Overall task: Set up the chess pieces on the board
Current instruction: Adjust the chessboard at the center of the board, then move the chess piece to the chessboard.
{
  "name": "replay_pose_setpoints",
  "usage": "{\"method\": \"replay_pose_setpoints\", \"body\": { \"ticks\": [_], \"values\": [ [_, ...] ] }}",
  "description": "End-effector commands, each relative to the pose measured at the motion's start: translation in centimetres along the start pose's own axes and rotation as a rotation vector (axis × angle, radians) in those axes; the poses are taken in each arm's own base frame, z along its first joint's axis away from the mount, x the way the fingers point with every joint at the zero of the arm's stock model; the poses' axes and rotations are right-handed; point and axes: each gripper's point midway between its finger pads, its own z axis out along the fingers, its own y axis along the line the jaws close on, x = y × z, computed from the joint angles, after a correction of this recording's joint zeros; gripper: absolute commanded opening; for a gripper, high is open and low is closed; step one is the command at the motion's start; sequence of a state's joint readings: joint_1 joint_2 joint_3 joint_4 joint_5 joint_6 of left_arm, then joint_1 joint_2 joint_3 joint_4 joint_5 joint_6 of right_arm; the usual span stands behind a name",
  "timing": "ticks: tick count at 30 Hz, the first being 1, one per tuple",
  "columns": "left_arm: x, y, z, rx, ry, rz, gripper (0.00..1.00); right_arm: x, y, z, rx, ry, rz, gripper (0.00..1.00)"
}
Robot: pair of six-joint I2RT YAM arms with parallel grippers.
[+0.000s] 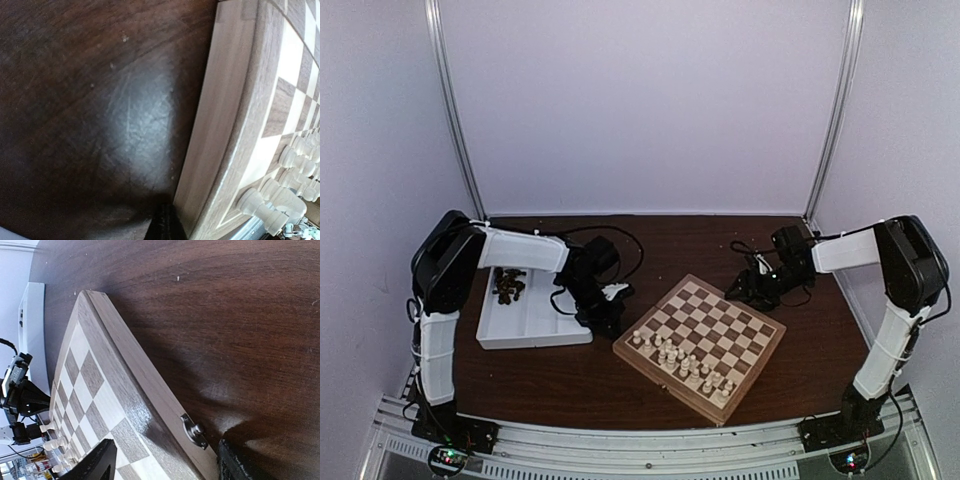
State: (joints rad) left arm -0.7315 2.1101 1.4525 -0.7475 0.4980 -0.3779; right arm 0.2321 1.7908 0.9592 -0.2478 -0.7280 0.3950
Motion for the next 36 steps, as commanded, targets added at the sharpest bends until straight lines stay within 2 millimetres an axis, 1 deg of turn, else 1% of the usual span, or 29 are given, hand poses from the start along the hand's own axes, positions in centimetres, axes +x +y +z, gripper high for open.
{"method": "replay_pose_setpoints", "body": {
  "ticks": [1, 5, 6, 9, 11, 13, 15, 17, 18, 19, 20, 22, 23, 25, 28, 31, 34, 36],
  "values": [
    [0.6, -1.8, -0.1, 0.037, -0.013, 0.006, 0.0, 0.1, -0.5, -1.3, 0.184, 0.01, -0.082, 0.72],
    [1.0, -2.6, 0.0, 0.076, -0.03, -0.003, 0.0, -2.3, 0.5, -3.9, 0.295, -0.095, -0.172, 0.75],
    [0.9, -2.8, -0.1, 0.089, -0.041, -0.005, 0.0, -3.0, 1.2, -4.8, 0.315, -0.124, -0.199, 0.74],
    [1.0, -3.1, -0.2, 0.104, -0.046, -0.009, 0.0, -4.3, 3.0, -6.8, 0.372, -0.187, -0.304, 0.74],
    [1.0, -3.2, -0.4, 0.096, -0.054, -0.006, 0.0, -4.5, 5.3, -7.6, 0.383, -0.224, -0.411, 0.74],
    [0.8, -2.3, -1.0, 0.037, -0.084, -0.022, 0.0, -4.5, 7.9, -8.5, 0.401, -0.273, -0.526, 0.74],
    [0.6, -1.6, -1.8, -0.025, -0.124, -0.024, 0.0, -4.6, 10.6, -10.0, 0.407, -0.341, -0.627, 0.76],
    [0.3, -1.5, -3.0, -0.059, -0.164, -0.016, 0.0, -4.6, 12.9, -11.8, 0.394, -0.415, -0.688, 0.8],
    [0.1, -1.5, -3.6, -0.072, -0.185, -0.012, 0.0, -4.6, 13.5, -12.6, 0.385, -0.448, -0.698, 0.85],
    [-0.1, -1.7, -4.3, -0.076, -0.209, -0.006, 0.0, -4.6, 13.9, -13.6, 0.379, -0.476, -0.69, 0.96],
    [-0.3, -1.9, -5.0, -0.081, -0.234, 0.002, 0.0, -4.5, 14.0, -14.4, 0.382, -0.497, -0.681, 0.99],
    [-0.7, -2.0, -6.5, -0.107, -0.295, 0.014, 0.0, -4.6, 12.8, -15.5, 0.417, -0.581, -0.61, 1.0],
    [-1.0, -2.1, -7.4, -0.118, -0.338, 0.021, 0.0, -4.4, 12.2, -15.3, 0.407, -0.604, -0.596, 1.0],
    [-1.3, -2.1, -9.3, -0.14, -0.428, 0.03, 0.02, -3.7, 12.4, -14.4, 0.34, -0.586, -0.582, 0.99],
    [-1.4, -2.5, -12.0, -0.157, -0.538, 0.048, 0.05, -2.1, 14.1, -12.4, 0.291, -0.423, -0.654, 0.88],
    [-1.4, -3.1, -13.2, -0.154, -0.58, 0.085, 0.06, 0.1, 15.7, -10.2, 0.283, -0.274, -0.768, 0.73],
    [-1.4, -4.0, -13.7, -0.125, -0.601, 0.142, 0.11, 2.9, 17.5, -8.1, 0.24, -0.124, -0.881, 0.66],
    [-1.2, -4.9, -14.0, -0.091, -0.611, 0.198, 0.16, 4.7, 18.2, -6.8, 0.223, -0.034, -0.933, 0.62]
  ]
}}
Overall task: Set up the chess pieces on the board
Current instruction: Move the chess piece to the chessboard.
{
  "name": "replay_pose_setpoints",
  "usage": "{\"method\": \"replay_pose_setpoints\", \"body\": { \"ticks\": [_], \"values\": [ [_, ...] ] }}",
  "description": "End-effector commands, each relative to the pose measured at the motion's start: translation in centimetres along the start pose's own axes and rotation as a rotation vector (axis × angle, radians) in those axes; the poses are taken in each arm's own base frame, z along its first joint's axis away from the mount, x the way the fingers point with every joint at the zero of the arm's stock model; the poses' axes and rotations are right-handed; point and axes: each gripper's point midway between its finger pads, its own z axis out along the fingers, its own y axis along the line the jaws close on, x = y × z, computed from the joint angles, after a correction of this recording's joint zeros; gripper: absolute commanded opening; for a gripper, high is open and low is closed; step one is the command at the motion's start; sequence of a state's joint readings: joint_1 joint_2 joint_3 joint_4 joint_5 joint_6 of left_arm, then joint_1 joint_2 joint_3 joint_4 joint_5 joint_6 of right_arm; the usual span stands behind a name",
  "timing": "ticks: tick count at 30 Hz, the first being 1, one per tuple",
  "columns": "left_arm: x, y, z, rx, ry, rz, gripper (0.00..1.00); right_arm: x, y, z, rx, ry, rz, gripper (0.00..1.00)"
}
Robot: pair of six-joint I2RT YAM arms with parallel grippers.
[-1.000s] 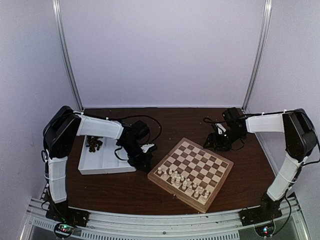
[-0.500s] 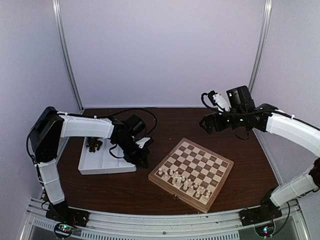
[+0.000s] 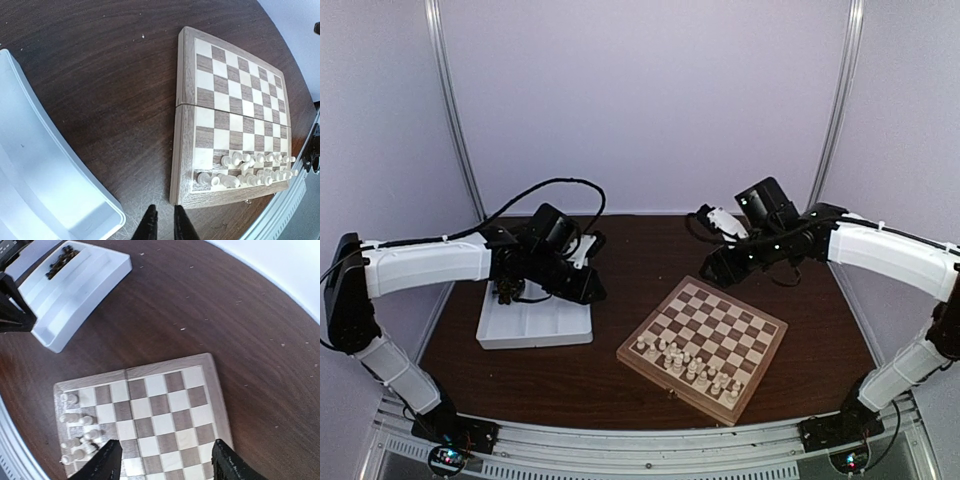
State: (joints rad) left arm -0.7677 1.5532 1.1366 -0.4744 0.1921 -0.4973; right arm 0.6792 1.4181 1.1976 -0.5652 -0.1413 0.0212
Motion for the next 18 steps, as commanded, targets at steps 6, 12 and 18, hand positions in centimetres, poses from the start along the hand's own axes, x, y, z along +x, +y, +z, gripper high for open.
{"method": "replay_pose_setpoints", "body": {
  "ticks": [6, 12, 18],
  "values": [
    [-1.1, -4.3, -1.2, 0.228, -0.109, 0.276, 0.29, 3.5, 8.7, 1.0, -0.25, 0.22, -0.21, 0.54],
    [-0.7, -6.3, -1.3, 0.358, -0.136, 0.424, 0.29, 5.2, 10.4, 2.4, -0.296, 0.246, -0.188, 0.46],
    [-0.8, -7.0, -0.2, 0.407, -0.146, 0.506, 0.29, 6.1, 11.6, 4.3, -0.325, 0.254, -0.17, 0.38]
  ]
}}
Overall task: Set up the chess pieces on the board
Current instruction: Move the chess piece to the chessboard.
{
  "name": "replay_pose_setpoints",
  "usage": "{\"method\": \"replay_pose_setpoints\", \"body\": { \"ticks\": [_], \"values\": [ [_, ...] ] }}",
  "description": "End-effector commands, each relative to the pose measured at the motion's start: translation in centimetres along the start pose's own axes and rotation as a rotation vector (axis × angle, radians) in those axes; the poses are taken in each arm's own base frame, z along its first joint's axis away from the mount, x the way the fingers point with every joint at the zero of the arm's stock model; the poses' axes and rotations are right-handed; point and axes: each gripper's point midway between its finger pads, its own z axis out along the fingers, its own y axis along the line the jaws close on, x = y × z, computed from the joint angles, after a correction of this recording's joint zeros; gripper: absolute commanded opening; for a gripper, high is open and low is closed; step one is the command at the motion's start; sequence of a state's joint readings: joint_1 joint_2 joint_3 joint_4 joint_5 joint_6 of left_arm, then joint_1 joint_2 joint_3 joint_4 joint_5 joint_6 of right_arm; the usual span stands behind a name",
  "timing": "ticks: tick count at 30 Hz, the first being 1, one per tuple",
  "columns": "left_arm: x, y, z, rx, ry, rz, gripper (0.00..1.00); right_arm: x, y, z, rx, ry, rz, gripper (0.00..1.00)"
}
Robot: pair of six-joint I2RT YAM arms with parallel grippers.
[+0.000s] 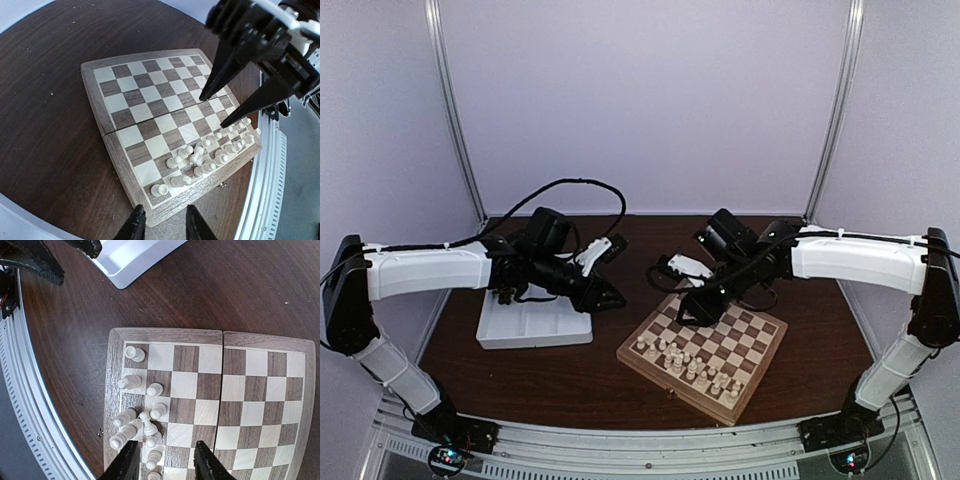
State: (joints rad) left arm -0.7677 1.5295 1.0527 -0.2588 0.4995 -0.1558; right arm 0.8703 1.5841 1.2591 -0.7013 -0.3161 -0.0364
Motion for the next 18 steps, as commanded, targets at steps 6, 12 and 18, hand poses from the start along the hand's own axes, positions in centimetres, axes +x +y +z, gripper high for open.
{"method": "replay_pose_setpoints", "body": {
  "ticks": [6, 12, 18],
  "values": [
    [-1.7, 1.8, 0.0, -0.091, -0.093, 0.064, 0.28, -0.1, 1.2, 3.7, -0.025, 0.003, -0.002, 0.33],
    [-1.5, 4.1, -3.0, -0.19, -0.173, -0.015, 0.28, 0.3, 1.3, 5.4, -0.002, 0.067, -0.05, 0.31],
    [-0.6, 5.3, -4.2, -0.27, -0.166, -0.025, 0.28, 0.7, 1.1, 6.8, 0.01, 0.118, -0.079, 0.28]
  ]
}}
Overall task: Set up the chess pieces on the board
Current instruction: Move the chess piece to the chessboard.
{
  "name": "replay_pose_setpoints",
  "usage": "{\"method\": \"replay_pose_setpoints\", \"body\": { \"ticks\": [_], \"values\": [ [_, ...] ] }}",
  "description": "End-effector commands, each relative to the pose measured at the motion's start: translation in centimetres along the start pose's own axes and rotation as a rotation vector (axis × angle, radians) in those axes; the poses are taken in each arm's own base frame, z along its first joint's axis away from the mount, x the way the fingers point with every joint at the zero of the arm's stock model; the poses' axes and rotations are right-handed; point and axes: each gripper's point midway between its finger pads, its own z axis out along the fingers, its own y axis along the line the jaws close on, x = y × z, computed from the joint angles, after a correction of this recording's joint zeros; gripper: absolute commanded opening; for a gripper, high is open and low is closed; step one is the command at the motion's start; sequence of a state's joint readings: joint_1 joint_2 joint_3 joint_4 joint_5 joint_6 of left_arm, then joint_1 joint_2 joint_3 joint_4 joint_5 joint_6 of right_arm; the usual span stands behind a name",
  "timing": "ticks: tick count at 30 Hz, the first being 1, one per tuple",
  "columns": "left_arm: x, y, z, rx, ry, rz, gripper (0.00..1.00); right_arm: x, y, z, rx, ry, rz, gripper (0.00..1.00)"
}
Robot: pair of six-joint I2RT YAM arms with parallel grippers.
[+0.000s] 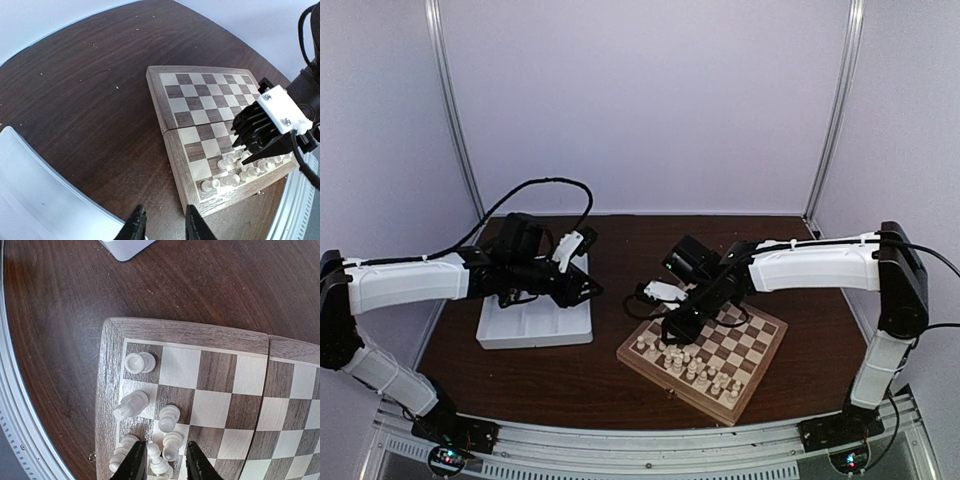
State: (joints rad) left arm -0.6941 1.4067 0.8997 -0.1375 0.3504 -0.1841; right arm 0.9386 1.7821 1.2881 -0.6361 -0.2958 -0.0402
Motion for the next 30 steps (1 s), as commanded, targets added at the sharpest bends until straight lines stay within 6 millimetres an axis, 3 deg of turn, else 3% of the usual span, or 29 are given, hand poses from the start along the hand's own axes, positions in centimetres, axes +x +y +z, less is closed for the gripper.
{"method": "replay_pose_setpoints", "body": {
  "ticks": [1, 11, 27, 30],
  "values": [
    [-1.2, 1.2, -0.8, -0.078, -0.05, 0.002, 0.28, -0.6, -0.1, 0.4, 0.024, 0.011, -0.037, 0.28],
    [-1.6, 1.4, -1.6, -0.105, -0.061, -0.006, 0.28, -0.5, -0.1, 1.5, 0.019, 0.038, -0.051, 0.25],
    [-1.3, 1.7, -1.1, -0.112, -0.022, -0.017, 0.27, -0.5, 0.1, 2.4, 0.0, 0.061, -0.063, 0.19],
    [-1.2, 1.7, -1.1, -0.11, -0.022, -0.018, 0.27, -0.5, 0.1, 2.5, -0.002, 0.063, -0.064, 0.13]
  ]
}}
